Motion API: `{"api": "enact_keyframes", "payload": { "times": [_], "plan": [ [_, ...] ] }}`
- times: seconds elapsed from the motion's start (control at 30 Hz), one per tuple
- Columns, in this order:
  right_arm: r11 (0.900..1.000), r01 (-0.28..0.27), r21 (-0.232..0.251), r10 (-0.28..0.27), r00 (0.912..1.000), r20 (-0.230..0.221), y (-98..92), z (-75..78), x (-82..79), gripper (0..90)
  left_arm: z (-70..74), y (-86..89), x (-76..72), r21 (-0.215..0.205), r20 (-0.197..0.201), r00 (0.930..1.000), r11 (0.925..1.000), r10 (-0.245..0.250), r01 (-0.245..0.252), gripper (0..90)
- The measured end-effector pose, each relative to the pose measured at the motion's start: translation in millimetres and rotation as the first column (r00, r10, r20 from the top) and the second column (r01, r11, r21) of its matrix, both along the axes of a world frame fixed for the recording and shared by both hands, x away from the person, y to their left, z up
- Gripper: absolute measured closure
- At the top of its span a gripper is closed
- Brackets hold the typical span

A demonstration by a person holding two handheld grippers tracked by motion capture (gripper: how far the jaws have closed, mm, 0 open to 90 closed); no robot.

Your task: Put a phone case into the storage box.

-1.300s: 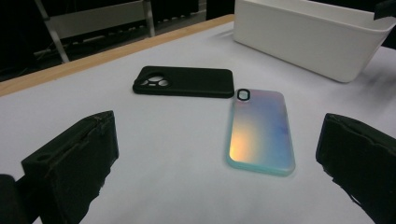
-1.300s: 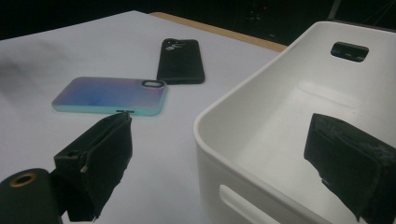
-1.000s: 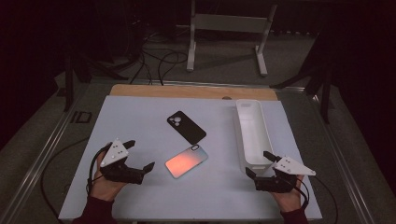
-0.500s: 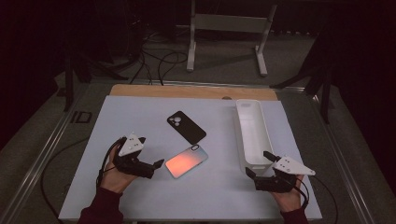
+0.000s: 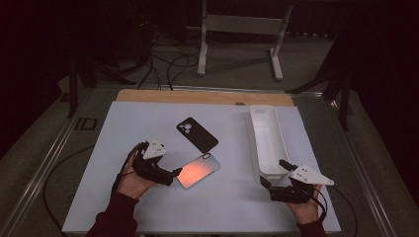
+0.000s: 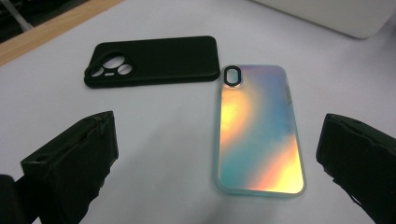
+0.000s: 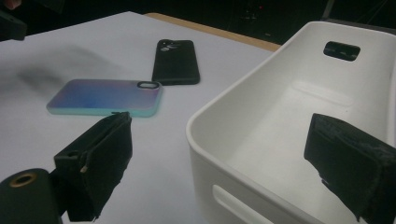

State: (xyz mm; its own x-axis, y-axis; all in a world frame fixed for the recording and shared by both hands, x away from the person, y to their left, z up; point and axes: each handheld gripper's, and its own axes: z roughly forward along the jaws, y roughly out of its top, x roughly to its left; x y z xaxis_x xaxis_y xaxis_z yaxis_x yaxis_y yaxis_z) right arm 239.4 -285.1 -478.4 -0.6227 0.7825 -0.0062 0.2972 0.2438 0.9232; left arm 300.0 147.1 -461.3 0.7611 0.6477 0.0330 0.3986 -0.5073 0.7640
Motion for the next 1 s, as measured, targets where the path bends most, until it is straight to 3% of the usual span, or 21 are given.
{"api": "enact_keyframes", "payload": {
  "times": [0.5,1.0],
  "plan": [
    [1.0,0.004,-0.017,-0.004,1.0,0.003,1.2,-0.1,0.6,7.6,-6.3,-25.7,13.3,0.061,-0.043,0.9981,0.997,-0.044,0.047,0.0],
    [1.0,0.01,-0.016,-0.01,0.9999,0.003,1.4,0.4,0.1,7.6,-20.2,-52.7,27.2,0.146,-0.126,0.9899,0.9858,-0.065,0.084,0.0]
  ]
}}
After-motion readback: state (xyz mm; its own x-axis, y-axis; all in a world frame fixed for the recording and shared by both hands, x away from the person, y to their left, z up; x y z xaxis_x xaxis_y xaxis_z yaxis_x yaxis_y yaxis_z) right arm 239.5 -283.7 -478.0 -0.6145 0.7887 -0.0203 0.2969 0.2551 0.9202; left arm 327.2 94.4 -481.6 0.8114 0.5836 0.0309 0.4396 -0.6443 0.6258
